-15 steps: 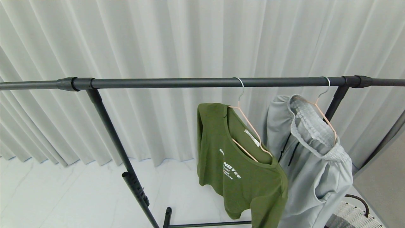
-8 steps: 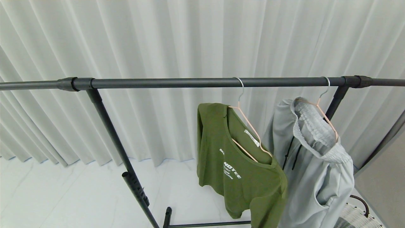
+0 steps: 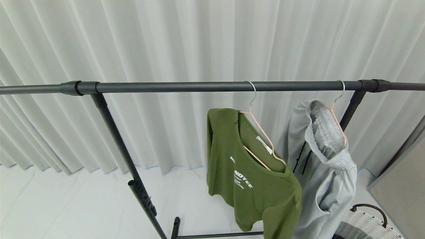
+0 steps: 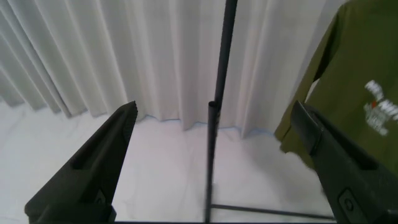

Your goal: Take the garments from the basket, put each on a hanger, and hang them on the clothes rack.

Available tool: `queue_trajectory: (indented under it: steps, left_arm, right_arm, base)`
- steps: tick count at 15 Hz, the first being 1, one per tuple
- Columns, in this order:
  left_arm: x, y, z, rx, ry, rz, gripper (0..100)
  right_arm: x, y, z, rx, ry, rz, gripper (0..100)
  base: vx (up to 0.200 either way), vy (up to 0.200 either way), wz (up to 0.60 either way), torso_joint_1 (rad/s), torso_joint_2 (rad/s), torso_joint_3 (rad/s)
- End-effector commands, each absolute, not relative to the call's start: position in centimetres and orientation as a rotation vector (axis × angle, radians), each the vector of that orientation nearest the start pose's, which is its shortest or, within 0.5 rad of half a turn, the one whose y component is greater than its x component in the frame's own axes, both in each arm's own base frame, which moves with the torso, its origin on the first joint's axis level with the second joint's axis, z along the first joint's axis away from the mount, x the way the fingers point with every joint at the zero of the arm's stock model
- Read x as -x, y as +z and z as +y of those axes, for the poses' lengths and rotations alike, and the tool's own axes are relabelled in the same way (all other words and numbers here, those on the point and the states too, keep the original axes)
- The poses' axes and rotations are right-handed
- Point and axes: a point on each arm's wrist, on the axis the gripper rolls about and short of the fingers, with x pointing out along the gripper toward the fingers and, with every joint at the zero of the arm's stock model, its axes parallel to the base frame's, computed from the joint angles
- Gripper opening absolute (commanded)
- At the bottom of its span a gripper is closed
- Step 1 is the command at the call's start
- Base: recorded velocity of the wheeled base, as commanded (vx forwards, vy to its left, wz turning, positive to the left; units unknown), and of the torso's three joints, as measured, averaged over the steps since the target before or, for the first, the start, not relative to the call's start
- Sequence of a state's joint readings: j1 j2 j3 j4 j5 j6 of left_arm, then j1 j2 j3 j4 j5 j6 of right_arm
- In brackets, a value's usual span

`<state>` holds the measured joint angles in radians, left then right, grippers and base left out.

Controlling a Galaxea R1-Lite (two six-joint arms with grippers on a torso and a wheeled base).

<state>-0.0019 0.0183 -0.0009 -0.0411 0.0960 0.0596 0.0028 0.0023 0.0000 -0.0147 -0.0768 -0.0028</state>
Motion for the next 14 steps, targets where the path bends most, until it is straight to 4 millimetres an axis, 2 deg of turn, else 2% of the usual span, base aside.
queue_trajectory:
  steps: [1, 11, 14]
  left_arm:
    - [2.3, 7.97, 0.24, -0.004, 0.112, -0.041, 100]
    - [2.3, 7.96, 0.24, 0.068, 0.109, -0.043, 100]
    - [2.3, 7.94, 0.2, -0.084, 0.097, -0.034, 100]
  right_arm:
    - [2.27, 7.61, -0.16, -0.014, -0.063, -0.005, 100]
    - [2.27, 7.61, -0.16, -0.02, -0.063, -0.005, 100]
    - [2.27, 7.61, -0.16, -0.02, -0.063, -0.005, 100]
  base:
    - [0.0, 0.0, 0.0, 0.0, 0.0, 0.0]
    - [0.0, 0.0, 0.0, 0.0, 0.0, 0.0]
    - [0.0, 0.0, 0.0, 0.0, 0.0, 0.0]
